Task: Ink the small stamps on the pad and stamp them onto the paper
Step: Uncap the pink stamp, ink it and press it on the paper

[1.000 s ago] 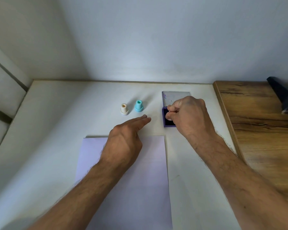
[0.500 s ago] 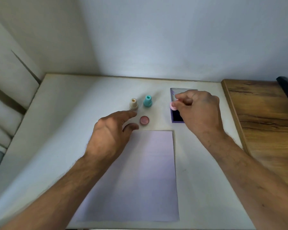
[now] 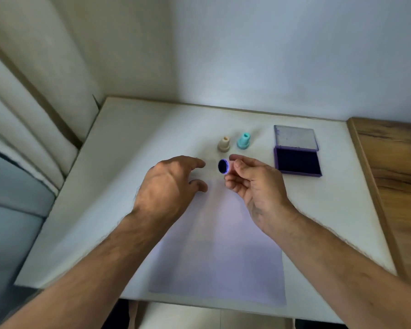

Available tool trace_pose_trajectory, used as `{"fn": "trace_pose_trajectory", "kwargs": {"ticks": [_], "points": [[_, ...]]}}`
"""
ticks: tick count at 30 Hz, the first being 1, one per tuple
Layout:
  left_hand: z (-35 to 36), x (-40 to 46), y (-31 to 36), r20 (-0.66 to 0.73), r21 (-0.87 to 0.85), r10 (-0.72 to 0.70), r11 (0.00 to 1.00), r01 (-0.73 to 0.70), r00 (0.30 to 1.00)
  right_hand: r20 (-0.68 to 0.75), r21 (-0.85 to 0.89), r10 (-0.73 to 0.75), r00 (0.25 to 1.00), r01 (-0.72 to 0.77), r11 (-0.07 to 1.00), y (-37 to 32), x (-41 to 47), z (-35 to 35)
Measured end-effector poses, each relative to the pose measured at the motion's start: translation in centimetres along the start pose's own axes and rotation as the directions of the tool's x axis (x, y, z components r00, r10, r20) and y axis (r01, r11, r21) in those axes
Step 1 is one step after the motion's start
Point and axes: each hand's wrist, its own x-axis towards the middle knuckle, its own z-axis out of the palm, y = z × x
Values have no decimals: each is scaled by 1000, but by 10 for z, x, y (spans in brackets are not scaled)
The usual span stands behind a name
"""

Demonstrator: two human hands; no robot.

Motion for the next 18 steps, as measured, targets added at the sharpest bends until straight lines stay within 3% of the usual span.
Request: {"fn": "trace_pose_trajectory", "kwargs": {"ticks": [6,18], "points": [[-8,2,-22,75,114,-18,993,10,997,88,145,85,993,-97,985,2,2,-5],[6,0,-17,51,47,-6,999,4,999,167,202,128,978,-161,966,1,-1,-6]]}}
